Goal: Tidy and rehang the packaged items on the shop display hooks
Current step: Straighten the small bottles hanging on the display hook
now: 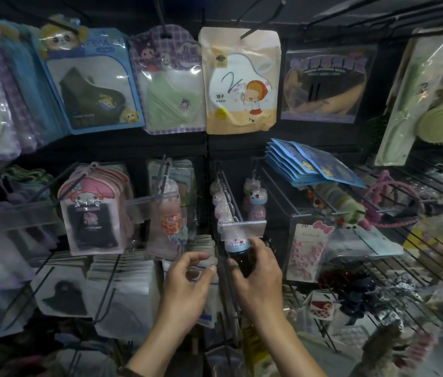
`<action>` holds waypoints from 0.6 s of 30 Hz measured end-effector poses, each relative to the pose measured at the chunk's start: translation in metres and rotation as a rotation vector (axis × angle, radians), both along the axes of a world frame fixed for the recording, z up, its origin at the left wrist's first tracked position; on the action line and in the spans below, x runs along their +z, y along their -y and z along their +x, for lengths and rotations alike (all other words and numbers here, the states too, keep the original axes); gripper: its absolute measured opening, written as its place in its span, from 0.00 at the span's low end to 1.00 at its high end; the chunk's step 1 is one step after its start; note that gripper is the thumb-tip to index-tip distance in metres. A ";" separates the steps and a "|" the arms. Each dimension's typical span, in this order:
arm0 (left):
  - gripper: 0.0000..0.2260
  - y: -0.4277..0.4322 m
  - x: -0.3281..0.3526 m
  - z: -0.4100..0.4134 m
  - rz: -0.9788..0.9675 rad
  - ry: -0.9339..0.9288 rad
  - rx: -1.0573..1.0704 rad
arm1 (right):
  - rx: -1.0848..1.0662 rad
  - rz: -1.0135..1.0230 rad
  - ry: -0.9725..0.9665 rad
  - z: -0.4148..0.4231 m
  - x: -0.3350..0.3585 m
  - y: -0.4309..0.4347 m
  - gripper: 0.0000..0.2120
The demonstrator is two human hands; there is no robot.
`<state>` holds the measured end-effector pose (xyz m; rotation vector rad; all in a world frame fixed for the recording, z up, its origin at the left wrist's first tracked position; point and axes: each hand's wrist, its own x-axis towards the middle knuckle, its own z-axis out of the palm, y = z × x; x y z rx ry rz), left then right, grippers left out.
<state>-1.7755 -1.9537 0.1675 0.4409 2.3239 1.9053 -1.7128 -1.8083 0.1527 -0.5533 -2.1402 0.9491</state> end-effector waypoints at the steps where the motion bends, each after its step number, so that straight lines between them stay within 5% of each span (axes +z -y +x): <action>1: 0.07 0.001 -0.001 -0.001 -0.003 0.000 -0.001 | 0.000 -0.010 0.028 -0.005 0.003 -0.001 0.27; 8: 0.08 0.009 -0.007 -0.004 -0.022 -0.024 0.052 | -0.011 -0.034 0.159 -0.031 0.011 -0.007 0.32; 14: 0.09 0.024 -0.006 -0.019 -0.006 -0.031 0.094 | -0.121 -0.079 0.006 -0.025 -0.009 0.012 0.36; 18: 0.12 0.036 0.005 -0.046 -0.023 -0.133 0.167 | -0.072 0.120 -0.298 -0.013 -0.037 0.044 0.20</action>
